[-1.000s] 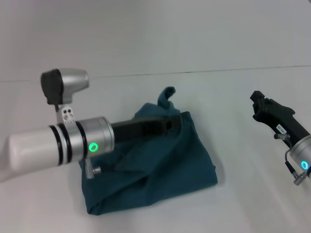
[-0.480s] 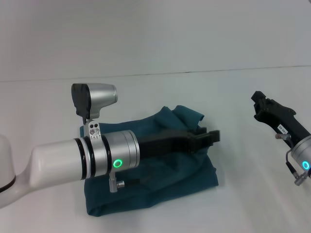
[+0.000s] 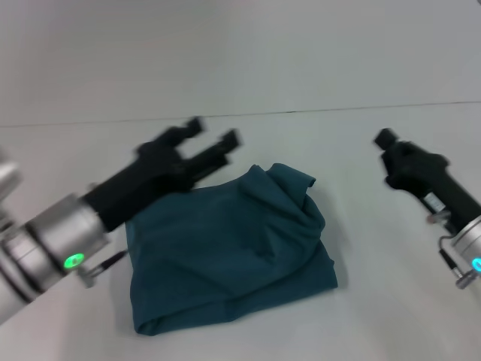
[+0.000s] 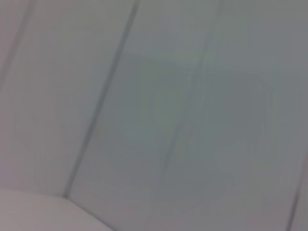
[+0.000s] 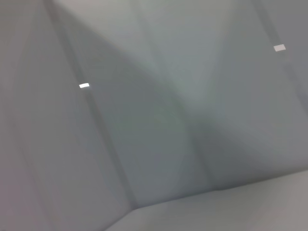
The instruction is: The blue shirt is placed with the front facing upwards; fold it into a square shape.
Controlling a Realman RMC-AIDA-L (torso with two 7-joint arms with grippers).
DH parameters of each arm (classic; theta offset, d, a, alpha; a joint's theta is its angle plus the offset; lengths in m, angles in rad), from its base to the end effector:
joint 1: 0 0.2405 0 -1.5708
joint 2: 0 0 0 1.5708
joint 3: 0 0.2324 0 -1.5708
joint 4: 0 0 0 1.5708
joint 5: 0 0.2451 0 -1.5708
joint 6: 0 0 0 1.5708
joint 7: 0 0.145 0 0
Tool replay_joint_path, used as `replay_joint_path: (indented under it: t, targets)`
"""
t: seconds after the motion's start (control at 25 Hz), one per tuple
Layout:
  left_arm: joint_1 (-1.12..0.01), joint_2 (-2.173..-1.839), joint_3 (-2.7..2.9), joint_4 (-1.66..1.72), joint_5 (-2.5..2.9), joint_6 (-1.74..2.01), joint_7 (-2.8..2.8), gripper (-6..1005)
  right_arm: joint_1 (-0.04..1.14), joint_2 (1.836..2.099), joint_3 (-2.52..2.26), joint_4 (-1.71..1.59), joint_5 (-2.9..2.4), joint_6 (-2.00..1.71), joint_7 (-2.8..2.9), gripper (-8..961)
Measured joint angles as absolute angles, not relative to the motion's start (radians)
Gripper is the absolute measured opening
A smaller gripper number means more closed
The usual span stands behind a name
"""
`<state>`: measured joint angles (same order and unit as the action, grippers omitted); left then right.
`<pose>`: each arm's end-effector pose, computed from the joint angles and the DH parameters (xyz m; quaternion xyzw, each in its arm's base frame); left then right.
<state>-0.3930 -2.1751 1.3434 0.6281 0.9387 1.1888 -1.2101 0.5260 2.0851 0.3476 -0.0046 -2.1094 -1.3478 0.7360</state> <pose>-0.1991 0.3623 -0.0450 -0.8136 -0.2662 -0.4633 0.2292 0.3035 0.3362 -0.0327 -0.7353 0.3074 0.4391 0.4148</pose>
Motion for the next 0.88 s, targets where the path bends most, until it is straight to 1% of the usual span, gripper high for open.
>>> replay_joint_path:
  t: [0.12,0.2,0.24,0.32,0.52,0.64,0.72,0.84,0.88]
  targets:
    - [-0.372,-2.175,1.252,0.541,0.925,1.283,-1.095,803,0.559,2.085,0.231,-0.039,-2.146,-1.399,0.750,-1]
    - [-0.363,-2.175,1.214,0.491,0.923,1.341,-1.035,826,0.603,2.085,0.142,-0.107,-2.178,-1.457,0.812,-1]
    - [-0.359,-2.174,1.202,0.469,0.921,1.363,-1.011,837,0.603,2.085,0.142,-0.107,-2.178,-1.457,0.812,7]
    - [-0.352,-2.173,1.190,0.447,0.922,1.393,-0.977,860,0.649,2.083,0.075,-0.229,-2.181,-1.485,0.964,24]
    - [-0.338,-2.172,1.202,0.424,0.963,1.415,-0.888,860,0.747,2.086,-0.167,-0.572,-2.178,-1.508,1.343,65]
    - [-0.336,-2.169,1.199,0.422,1.010,1.413,-0.885,860,0.774,2.078,-0.365,-0.791,-2.177,-1.547,1.593,90]
    - [-0.334,-2.167,1.193,0.418,1.025,1.407,-0.887,860,0.778,2.060,-0.512,-0.916,-2.178,-1.584,1.744,107]
    - [-0.331,-2.165,1.182,0.410,1.029,1.398,-0.887,860,0.801,2.005,-0.722,-1.023,-2.177,-1.679,1.919,132]
    - [-0.330,-2.164,1.177,0.410,1.029,1.395,-0.887,860,0.816,1.988,-0.768,-1.035,-2.178,-1.711,1.960,154]
